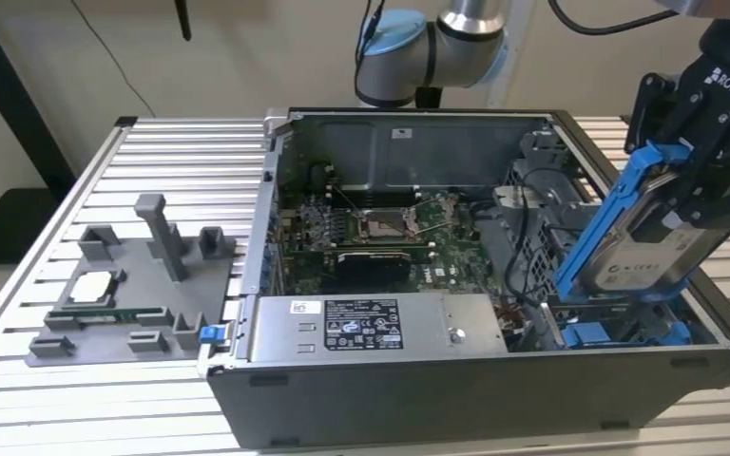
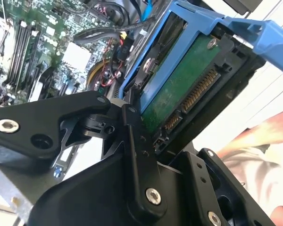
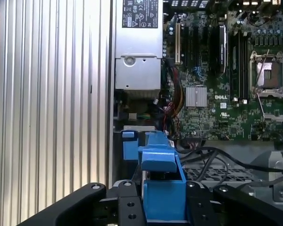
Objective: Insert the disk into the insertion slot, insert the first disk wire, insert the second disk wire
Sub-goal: 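Insert the disk into the insertion slot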
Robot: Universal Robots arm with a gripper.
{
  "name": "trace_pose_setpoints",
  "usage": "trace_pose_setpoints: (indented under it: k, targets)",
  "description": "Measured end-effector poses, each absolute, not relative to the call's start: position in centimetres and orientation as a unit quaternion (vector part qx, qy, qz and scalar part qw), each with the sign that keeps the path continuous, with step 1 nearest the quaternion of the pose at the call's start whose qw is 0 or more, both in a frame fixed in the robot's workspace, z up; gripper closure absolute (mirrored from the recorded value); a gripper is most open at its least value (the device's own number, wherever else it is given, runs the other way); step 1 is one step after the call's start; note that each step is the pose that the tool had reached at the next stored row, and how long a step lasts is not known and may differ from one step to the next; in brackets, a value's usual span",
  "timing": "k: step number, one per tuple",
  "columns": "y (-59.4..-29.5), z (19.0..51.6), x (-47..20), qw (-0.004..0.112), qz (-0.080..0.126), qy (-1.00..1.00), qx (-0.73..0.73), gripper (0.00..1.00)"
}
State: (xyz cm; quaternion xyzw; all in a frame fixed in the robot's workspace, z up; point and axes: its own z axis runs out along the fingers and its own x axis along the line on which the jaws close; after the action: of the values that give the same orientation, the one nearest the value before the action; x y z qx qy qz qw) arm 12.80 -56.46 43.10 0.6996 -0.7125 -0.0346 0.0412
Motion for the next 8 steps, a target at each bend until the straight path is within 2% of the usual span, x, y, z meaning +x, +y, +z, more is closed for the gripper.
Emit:
trace_pose_setpoints:
  k: [8]
  targets:
    - [-56.86, 42.02, 12.88, 0.041, -0.035, -0.712, 0.7, 1.0]
